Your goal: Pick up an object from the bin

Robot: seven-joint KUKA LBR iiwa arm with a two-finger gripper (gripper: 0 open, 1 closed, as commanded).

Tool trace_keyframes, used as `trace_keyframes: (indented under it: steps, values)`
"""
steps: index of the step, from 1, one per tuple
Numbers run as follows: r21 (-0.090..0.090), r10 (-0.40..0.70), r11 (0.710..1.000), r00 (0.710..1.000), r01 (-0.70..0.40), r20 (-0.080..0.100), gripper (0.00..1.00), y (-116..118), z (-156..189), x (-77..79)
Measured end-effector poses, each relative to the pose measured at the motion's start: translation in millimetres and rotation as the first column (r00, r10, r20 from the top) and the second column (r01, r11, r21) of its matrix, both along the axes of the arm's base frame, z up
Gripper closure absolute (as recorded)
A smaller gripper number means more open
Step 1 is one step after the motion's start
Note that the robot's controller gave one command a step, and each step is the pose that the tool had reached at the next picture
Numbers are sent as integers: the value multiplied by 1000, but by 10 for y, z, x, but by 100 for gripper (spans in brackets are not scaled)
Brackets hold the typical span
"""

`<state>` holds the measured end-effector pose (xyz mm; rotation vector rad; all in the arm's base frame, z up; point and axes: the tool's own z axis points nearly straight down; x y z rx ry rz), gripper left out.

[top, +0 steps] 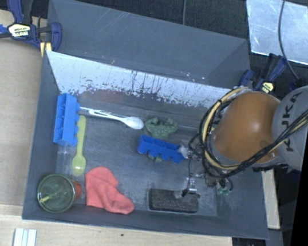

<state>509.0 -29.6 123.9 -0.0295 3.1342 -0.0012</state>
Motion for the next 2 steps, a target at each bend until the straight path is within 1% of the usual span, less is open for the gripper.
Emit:
trace_keyframes:
  steps: [1,2]
  values:
    - [1,26,1000,1000,-26,-1,0,-65,-313,-76]
    - [0,-122,992,992,122,2,0,-75,-128,-101]
